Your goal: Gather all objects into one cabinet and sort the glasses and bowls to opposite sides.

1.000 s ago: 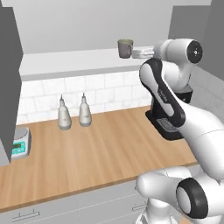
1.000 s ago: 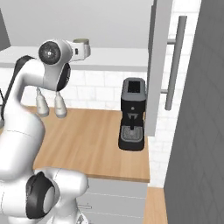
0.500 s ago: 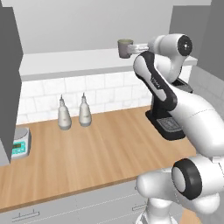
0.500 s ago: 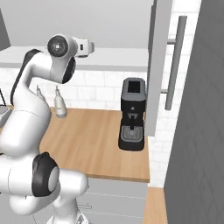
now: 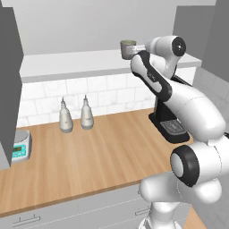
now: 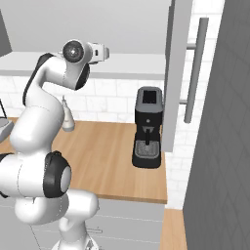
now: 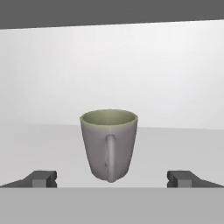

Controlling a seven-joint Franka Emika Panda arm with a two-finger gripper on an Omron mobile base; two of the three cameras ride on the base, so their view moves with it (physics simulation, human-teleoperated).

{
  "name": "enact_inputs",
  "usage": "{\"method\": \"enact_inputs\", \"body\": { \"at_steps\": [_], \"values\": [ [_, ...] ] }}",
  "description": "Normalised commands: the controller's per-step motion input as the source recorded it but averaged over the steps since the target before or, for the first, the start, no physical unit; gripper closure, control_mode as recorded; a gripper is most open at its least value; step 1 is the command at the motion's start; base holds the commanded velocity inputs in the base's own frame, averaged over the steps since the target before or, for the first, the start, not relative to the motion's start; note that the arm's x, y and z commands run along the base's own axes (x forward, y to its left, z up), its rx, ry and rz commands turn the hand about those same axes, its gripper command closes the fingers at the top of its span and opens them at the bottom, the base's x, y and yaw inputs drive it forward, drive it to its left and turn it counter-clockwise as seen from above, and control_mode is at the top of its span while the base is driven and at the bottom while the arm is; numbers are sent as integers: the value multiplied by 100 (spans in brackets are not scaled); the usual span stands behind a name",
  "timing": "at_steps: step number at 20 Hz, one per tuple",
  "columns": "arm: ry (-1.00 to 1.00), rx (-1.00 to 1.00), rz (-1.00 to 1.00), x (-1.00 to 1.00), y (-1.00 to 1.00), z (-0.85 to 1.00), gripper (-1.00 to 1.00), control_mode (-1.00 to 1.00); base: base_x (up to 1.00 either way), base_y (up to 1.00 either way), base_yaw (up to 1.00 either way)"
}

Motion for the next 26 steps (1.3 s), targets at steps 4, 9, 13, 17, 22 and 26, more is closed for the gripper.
{"method": "enact_inputs", "body": {
  "at_steps": [4,9,13,17,22,26],
  "values": [
    [0,0,0,20,0,-3,-100,-100,0,0,0],
    [0,0,0,14,0,-16,-100,-100,0,0,0],
    [0,0,0,8,0,-16,-100,-100,0,0,0],
    [0,0,0,8,1,-1,-100,-100,0,0,0],
    [0,0,0,8,0,0,-100,-100,0,0,0],
    [0,0,0,6,5,0,-100,-100,0,0,0]
  ]
}}
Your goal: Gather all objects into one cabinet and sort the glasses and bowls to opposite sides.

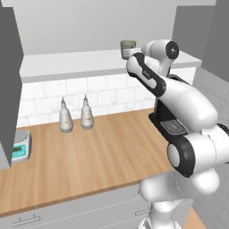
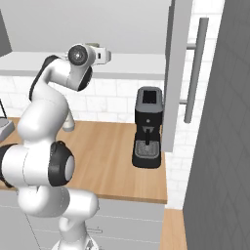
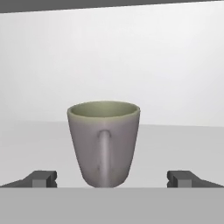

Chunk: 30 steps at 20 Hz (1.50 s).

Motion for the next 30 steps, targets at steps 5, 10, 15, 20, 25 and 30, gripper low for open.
{"method": "enact_inputs", "body": {
  "at_steps": [5,10,15,20,25,30],
  "values": [
    [0,0,0,9,1,0,-100,-100,0,0,0],
    [0,0,0,16,2,-3,-100,-100,0,0,0],
    [0,-2,0,4,5,-9,-100,-100,0,0,0],
    [-1,-1,0,0,0,-6,100,-100,0,0,0],
    [-7,0,0,7,0,0,100,-100,0,0,0],
    [-9,0,7,3,0,-2,100,-100,0,0,0]
  ]
}}
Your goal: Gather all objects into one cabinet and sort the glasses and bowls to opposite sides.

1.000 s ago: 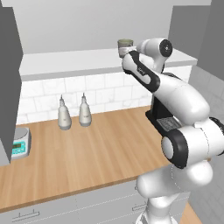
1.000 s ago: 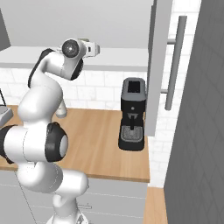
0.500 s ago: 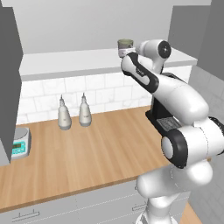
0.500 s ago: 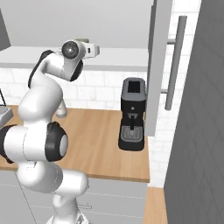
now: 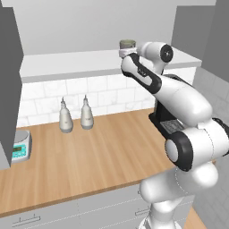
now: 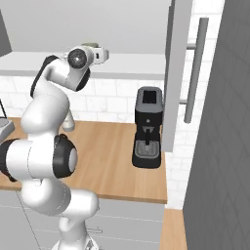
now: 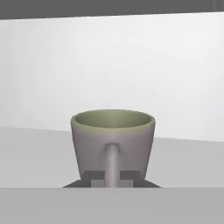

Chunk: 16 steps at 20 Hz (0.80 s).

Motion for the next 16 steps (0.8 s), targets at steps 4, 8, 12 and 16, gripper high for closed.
{"method": "enact_inputs", "body": {
  "at_steps": [4,8,12,16],
  "values": [
    [-6,0,10,0,0,-9,100,-100,0,0,0],
    [-2,0,3,0,0,-1,100,-100,0,0,0],
    [1,0,-1,0,0,0,100,-100,0,0,0],
    [8,0,-13,0,0,0,100,-100,0,0,0]
  ]
}}
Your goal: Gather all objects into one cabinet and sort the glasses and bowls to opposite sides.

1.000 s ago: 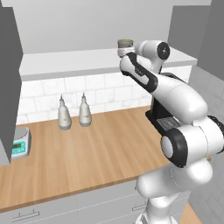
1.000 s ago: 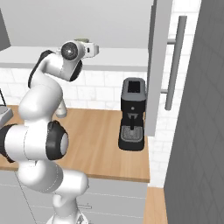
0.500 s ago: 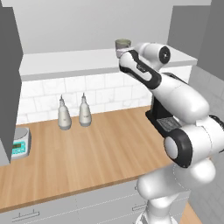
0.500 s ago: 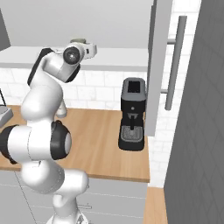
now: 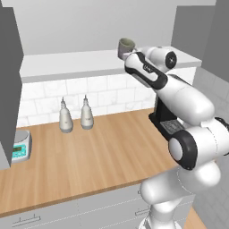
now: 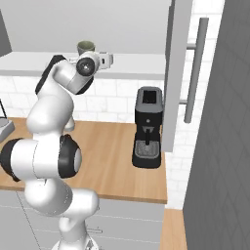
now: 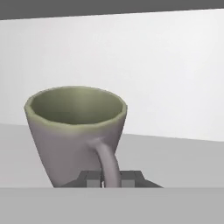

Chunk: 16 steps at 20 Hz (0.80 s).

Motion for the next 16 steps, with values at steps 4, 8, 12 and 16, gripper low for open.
{"method": "enact_inputs", "body": {
  "at_steps": [4,8,12,16],
  "values": [
    [6,0,-12,0,-1,0,100,-100,0,0,0],
    [2,0,-8,-17,0,0,100,-100,0,0,0],
    [2,0,-9,-17,0,6,100,-100,0,0,0],
    [1,0,-9,-19,0,21,100,-100,0,0,0]
  ]
}}
